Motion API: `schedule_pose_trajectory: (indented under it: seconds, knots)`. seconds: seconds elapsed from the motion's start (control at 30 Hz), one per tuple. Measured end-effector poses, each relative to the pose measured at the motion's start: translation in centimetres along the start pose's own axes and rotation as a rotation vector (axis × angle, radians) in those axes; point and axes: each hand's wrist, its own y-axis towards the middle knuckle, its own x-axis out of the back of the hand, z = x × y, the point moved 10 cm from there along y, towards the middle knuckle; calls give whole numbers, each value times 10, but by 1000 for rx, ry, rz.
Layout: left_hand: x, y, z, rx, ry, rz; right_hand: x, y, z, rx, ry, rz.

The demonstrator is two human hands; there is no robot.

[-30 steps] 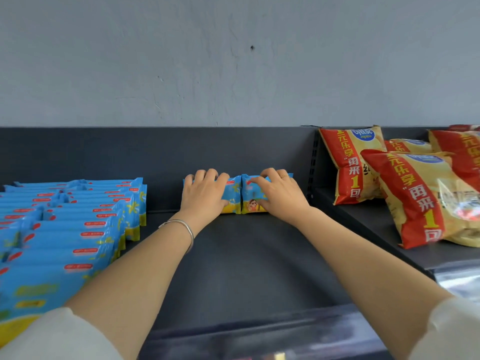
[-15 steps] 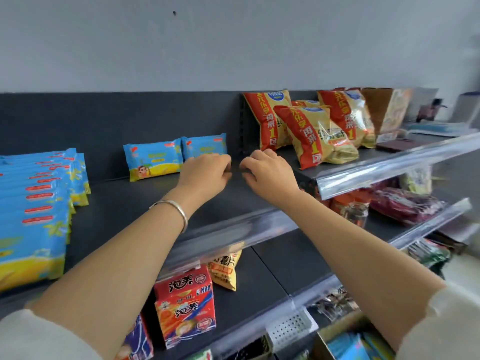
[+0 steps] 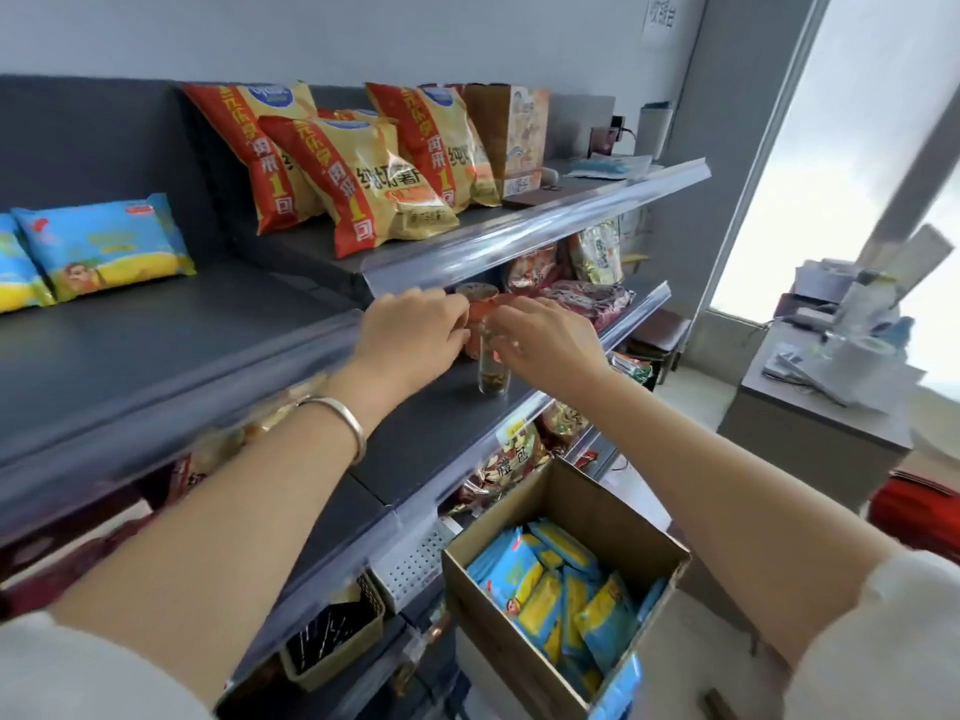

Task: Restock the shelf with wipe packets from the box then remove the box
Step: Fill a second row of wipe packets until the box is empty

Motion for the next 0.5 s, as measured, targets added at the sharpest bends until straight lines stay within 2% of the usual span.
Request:
schedule_pose_trajectory:
  seconds: [0.13,0.27,0.5]
  knots:
    - [-45,-2,-61,-35,-33,93,-25,-57,-58,-53,12,125]
    - [-108,-17,-105,-11,-43,276,-65,-111,-94,-66,32,274]
    - [-186,-52,-131,89,-74,510,-122,-161,-123,-116,94,467]
